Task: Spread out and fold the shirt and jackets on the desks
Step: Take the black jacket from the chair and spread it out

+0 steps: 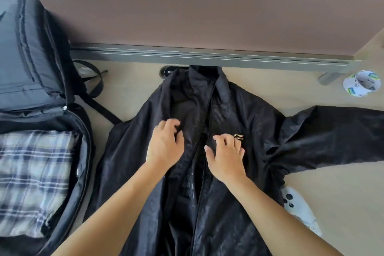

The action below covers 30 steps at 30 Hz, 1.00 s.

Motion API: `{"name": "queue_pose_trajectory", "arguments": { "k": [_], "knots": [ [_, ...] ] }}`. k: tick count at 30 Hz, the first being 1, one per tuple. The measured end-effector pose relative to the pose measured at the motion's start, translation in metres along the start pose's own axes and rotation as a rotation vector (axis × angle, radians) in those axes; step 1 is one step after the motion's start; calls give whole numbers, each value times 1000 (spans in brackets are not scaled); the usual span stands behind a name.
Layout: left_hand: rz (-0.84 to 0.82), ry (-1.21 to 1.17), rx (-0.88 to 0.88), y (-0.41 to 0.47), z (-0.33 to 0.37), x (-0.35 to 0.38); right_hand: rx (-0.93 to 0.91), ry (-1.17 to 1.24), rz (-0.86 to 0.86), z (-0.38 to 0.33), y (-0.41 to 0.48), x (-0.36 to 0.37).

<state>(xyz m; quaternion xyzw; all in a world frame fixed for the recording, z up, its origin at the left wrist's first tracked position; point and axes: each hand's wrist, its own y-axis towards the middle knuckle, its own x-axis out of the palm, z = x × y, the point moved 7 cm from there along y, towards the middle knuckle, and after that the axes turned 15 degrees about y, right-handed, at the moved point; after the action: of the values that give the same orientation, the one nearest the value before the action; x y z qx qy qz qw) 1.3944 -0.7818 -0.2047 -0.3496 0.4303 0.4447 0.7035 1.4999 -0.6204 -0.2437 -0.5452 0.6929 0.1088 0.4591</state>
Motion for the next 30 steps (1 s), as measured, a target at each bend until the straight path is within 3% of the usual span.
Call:
{"name": "queue_pose_trajectory", "arguments": {
  "k": [2,5,8,12,15,19,21,24,26,28,30],
  "knots": [
    [-97,133,-106,-51,-18,7,57,140,-91,-15,-13,13],
    [-232,342,-257,-112,-45,10,331,472,-306,-21,-29,53],
    [-231,538,-448,-150,-77,-1,455,615,-330,-28,-43,76],
    [-269,423,-796,-189,-122,-20,356,522,-309,-42,-51,81],
    [-342,290,-941,-216,-153,-20,227,448,-232,-54,-56,72],
    [-404,305,-822,-238,-179,-23,8,195,-478,-76,-80,92],
    [-359,119,-745,-242,-181,-30,-1,51,-557,-81,-92,105],
    [-306,-80,-559,-245,-175,-46,27,-66,-507,-85,-103,107],
    [-443,-50,-474,-257,-179,-38,0,-158,-477,-86,-110,107],
    [-642,89,-504,-276,-196,-19,-60,-258,-435,-85,-115,107],
    [-640,89,-513,-283,-207,-11,-57,-344,-389,-85,-121,106]
  ]
}}
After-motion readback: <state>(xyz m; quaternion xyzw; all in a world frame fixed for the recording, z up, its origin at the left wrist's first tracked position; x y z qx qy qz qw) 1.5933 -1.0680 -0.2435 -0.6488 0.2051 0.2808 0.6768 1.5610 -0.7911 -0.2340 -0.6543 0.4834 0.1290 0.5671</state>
